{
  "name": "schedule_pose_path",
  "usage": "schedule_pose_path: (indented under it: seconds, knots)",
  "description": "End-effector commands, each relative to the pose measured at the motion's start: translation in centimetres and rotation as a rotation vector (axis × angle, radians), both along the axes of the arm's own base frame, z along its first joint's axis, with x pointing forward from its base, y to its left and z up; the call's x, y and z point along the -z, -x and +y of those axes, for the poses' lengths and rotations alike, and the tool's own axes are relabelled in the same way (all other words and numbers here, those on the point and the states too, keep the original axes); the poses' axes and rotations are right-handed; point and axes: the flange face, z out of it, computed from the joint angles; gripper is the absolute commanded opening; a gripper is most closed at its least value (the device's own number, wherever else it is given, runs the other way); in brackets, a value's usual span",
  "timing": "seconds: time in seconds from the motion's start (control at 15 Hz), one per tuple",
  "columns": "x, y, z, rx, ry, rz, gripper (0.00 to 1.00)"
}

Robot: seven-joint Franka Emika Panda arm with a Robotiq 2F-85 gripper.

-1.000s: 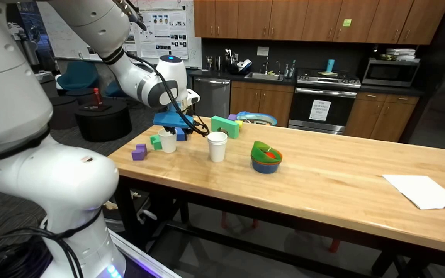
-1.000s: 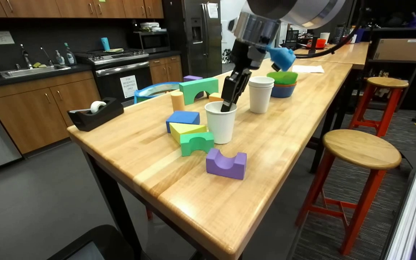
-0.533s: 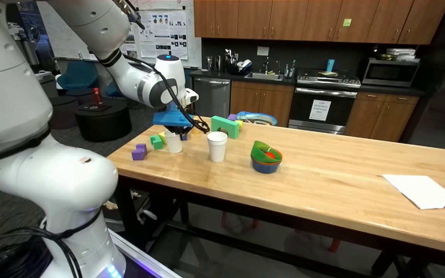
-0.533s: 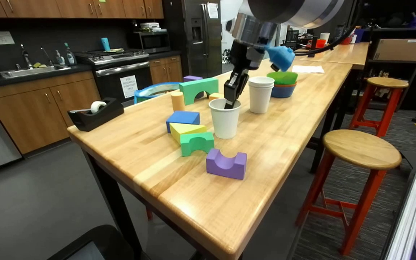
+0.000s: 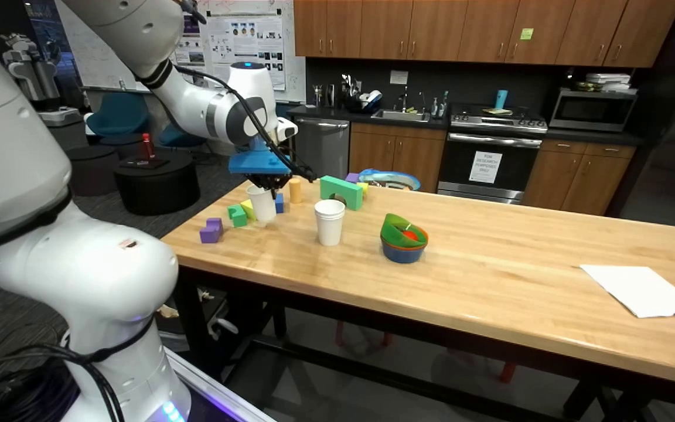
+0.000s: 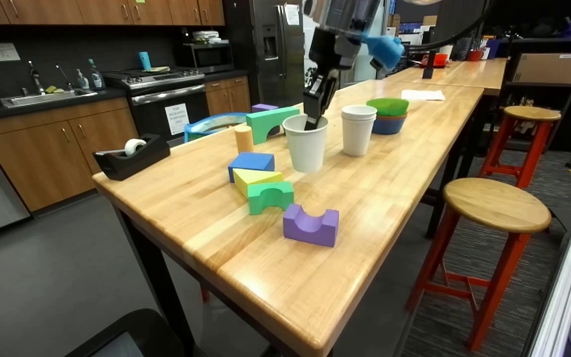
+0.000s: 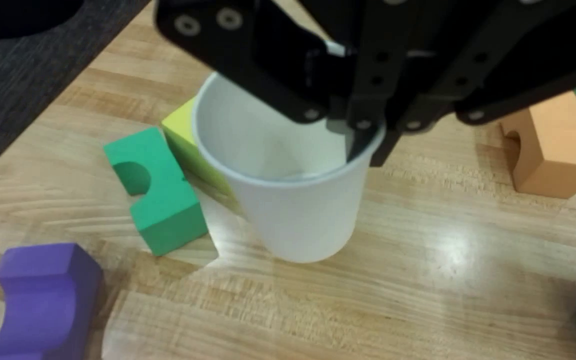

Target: Put the middle cup and the first left cup in the right cup, respectively

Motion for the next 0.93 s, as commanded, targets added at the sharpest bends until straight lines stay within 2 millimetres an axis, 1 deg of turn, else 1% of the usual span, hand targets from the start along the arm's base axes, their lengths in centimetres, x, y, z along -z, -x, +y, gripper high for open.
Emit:
schedule_pose_path:
  seconds: [0.0,0.27,0.47,0.67,0.87]
  knots:
    - [-4.7,0.4,-0.8,0.004,0.014,-0.052,0.01]
    - [-9.2,0.3,-3.0,0.040,0.006,-0.133,0.01]
    - [-12.0,0.5,-5.7,0.096,-0.002,-0.190,0.01]
    - [-13.6,0.7,-8.8,0.157,-0.026,-0.215,0.01]
    - [-14.0,1.0,-11.7,0.215,-0.041,-0.226,0.01]
